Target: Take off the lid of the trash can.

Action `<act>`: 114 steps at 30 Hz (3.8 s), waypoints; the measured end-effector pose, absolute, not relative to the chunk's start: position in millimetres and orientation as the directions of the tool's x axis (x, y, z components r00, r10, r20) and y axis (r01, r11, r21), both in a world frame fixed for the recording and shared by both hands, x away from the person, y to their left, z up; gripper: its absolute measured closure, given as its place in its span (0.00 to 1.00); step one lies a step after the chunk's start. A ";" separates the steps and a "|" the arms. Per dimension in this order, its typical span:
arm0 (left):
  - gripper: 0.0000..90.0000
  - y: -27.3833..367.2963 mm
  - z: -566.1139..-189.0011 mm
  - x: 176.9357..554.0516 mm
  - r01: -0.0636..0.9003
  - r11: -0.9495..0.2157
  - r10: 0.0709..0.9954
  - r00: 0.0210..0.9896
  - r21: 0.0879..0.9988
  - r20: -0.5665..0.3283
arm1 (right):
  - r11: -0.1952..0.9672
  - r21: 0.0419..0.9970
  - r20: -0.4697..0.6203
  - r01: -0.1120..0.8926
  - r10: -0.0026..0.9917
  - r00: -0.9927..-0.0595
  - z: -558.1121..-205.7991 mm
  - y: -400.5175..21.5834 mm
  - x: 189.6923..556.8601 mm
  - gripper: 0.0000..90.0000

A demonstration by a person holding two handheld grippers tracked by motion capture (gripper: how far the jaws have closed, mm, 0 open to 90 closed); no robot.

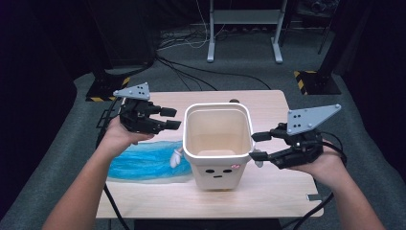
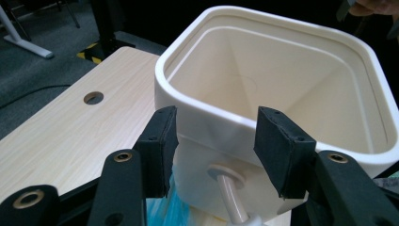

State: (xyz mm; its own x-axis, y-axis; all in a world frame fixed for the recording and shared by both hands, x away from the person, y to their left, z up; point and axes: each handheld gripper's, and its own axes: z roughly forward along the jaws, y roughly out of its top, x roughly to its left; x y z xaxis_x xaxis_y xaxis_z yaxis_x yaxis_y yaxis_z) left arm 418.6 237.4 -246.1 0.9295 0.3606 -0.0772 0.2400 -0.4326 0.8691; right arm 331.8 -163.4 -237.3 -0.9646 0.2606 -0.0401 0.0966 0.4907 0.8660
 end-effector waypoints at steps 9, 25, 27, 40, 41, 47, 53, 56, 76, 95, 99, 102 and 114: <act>0.59 227.8 -240.3 427.3 0.245 -0.416 0.340 0.935 0.876 -0.100 | 0.508 0.858 -0.027 0.078 0.195 -0.980 -237.4 -143.2 332.9 0.54; 0.61 206.1 -242.9 443.1 0.230 -0.430 0.335 0.939 0.873 -0.082 | 0.533 0.843 0.004 0.070 0.125 -0.992 -250.2 -121.4 336.5 0.63; 0.61 204.9 -242.9 444.6 0.231 -0.430 0.338 0.938 0.873 -0.082 | 0.533 0.843 0.003 0.068 0.122 -0.992 -250.8 -120.4 336.7 0.64; 0.58 190.8 -248.6 471.2 0.256 -0.432 0.370 0.925 0.865 -0.089 | 0.557 0.830 -0.002 0.046 0.086 -0.996 -255.9 -108.1 338.1 0.74; 0.58 189.9 -250.0 472.8 0.260 -0.436 0.368 0.925 0.861 -0.093 | 0.557 0.829 -0.001 0.047 0.085 -0.996 -256.3 -107.7 338.5 0.74; 0.61 184.7 -255.0 480.3 0.271 -0.442 0.347 0.931 0.855 -0.115 | 0.565 0.824 0.004 0.046 0.076 -0.997 -258.3 -104.7 341.4 0.77; 0.70 180.5 -258.0 483.8 0.268 -0.457 0.324 0.938 0.848 -0.122 | 0.577 0.816 0.005 0.042 0.066 -0.998 -260.6 -99.2 343.3 0.79; 0.76 177.6 -260.4 485.8 0.267 -0.468 0.309 0.942 0.842 -0.127 | 0.573 0.819 0.004 0.039 0.061 -0.998 -260.2 -99.3 343.9 0.81; 0.85 174.3 -257.7 488.0 0.236 -0.517 0.299 0.950 0.823 -0.085 | 0.588 0.809 -0.018 0.027 0.071 -0.997 -257.9 -99.0 345.1 0.90; 0.86 174.7 -237.9 487.2 0.220 -0.507 0.293 0.953 0.833 -0.073 | 0.567 0.824 -0.048 0.003 0.076 -0.996 -239.3 -101.5 341.8 0.89; 0.86 174.3 -232.1 486.5 0.213 -0.508 0.293 0.954 0.834 -0.065 | 0.565 0.825 -0.054 0.000 0.080 -0.995 -234.5 -102.3 340.8 0.89; 0.86 174.1 -225.9 485.7 0.206 -0.502 0.289 0.955 0.840 -0.061 | 0.569 0.823 -0.061 -0.007 0.077 -0.995 -230.0 -102.0 339.9 0.89; 0.84 169.7 -218.0 483.1 0.200 -0.499 0.282 0.957 0.843 -0.060 | 0.587 0.808 -0.106 -0.046 0.068 -0.992 -220.9 -101.8 332.6 0.92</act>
State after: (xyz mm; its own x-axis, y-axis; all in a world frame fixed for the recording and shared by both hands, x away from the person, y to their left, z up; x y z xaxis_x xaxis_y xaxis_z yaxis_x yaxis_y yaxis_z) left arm 483.1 169.7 -218.0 0.9574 0.2824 -0.0603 0.2004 -0.4993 0.8429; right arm 332.6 -101.8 -220.9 -0.9920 0.0679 -0.1062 -0.0463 0.5871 0.8082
